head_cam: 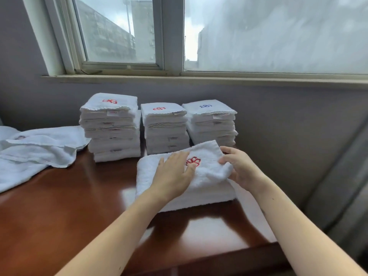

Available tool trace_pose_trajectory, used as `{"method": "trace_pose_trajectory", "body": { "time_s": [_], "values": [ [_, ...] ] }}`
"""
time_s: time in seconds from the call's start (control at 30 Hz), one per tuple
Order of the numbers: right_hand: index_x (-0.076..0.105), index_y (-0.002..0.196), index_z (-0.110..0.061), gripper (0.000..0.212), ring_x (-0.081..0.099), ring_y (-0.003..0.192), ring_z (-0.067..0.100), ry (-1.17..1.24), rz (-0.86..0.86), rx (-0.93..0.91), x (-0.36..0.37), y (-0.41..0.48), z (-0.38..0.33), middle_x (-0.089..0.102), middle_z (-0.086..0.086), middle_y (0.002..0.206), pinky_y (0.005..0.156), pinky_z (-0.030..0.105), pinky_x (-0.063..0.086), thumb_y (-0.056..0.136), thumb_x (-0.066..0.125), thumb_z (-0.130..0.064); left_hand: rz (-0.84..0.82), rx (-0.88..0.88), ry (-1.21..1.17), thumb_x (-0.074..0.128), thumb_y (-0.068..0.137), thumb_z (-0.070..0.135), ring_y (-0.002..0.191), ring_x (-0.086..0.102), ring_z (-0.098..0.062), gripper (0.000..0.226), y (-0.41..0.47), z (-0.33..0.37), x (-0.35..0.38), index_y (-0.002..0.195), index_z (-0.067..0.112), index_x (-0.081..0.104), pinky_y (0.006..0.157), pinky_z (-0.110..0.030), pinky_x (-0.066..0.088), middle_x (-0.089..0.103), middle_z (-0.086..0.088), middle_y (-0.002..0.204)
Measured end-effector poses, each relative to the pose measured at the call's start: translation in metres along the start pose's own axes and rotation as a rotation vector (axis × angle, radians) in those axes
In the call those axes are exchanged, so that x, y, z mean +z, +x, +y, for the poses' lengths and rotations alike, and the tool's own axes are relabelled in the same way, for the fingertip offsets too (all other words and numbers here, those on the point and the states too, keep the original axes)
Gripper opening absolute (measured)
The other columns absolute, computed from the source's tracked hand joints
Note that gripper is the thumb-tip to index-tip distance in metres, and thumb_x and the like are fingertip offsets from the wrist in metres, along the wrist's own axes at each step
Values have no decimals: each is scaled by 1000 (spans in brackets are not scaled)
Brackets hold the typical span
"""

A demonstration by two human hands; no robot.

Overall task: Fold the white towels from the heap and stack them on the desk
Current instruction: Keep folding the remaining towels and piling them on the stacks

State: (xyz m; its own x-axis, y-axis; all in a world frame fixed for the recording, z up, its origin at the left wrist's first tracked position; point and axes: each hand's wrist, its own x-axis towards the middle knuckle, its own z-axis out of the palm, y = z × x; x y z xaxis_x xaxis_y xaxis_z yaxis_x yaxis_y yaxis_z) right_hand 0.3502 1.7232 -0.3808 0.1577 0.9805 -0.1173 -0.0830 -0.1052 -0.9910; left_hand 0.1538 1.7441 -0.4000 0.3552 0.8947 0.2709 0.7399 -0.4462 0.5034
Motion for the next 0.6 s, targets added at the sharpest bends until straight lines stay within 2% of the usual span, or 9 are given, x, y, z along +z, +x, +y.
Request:
{"method": "trace_pose_trajectory", "body": {
  "time_s": [0.1,0.17,0.27,0.33,0.37,0.43,0.5,0.53,0.6],
  "values": [
    [48,138,-11,59,68,96,28,-20,69,25,-7,4,7,64,15,121,65,35,56,83,50,11,-4,33,111,33,102,43,141,28,-13,47,3,-1,8,144,23,39,120,-47,9,41,8,149],
    [47,139,-14,62,67,83,22,-80,80,25,-10,5,10,66,12,113,57,28,54,82,50,10,-29,40,178,30,101,49,144,23,-12,52,3,-3,12,146,24,36,121,-47,7,37,8,152],
    [43,144,-14,65,61,73,14,-262,93,9,-10,7,11,60,3,96,55,22,50,83,49,8,-97,25,290,25,95,64,151,4,-13,71,0,-5,20,155,27,20,122,-47,-3,15,4,164],
    [37,147,-18,68,60,88,16,-453,118,-56,-8,7,10,57,3,108,67,20,52,84,50,2,-127,22,343,21,90,73,152,-4,-13,83,-2,-6,22,157,26,11,122,-47,-7,3,3,166],
    [35,149,-20,70,58,104,19,-588,160,-141,-6,7,10,53,5,123,84,24,52,84,51,-1,-138,22,355,18,87,77,151,-6,-13,88,-2,-6,23,158,26,8,122,-47,-7,0,2,166],
    [38,149,-20,69,44,130,20,-812,258,-425,-1,7,9,45,3,144,110,35,37,83,50,-1,-155,23,367,15,83,81,151,-8,-13,95,-2,-7,23,158,25,3,121,-48,-8,-3,2,166],
    [50,142,-22,62,37,138,14,-916,243,-671,6,11,6,51,-4,144,116,33,28,84,47,0,-156,27,373,12,79,84,151,-9,-13,100,-2,-8,23,158,23,0,122,-48,-8,-4,2,166],
    [56,138,-22,57,36,140,12,-973,196,-700,10,15,5,54,-7,142,117,34,26,86,46,0,-153,28,372,11,78,85,151,-8,-13,103,-2,-8,24,158,22,0,122,-47,-8,-4,2,166],
    [59,135,-22,48,34,142,12,-1105,80,-603,16,28,9,55,-6,142,118,41,23,92,43,-5,-143,25,367,11,76,86,151,-7,-12,105,-2,-9,25,158,21,0,122,-46,-7,-3,3,166]
  ]
}}
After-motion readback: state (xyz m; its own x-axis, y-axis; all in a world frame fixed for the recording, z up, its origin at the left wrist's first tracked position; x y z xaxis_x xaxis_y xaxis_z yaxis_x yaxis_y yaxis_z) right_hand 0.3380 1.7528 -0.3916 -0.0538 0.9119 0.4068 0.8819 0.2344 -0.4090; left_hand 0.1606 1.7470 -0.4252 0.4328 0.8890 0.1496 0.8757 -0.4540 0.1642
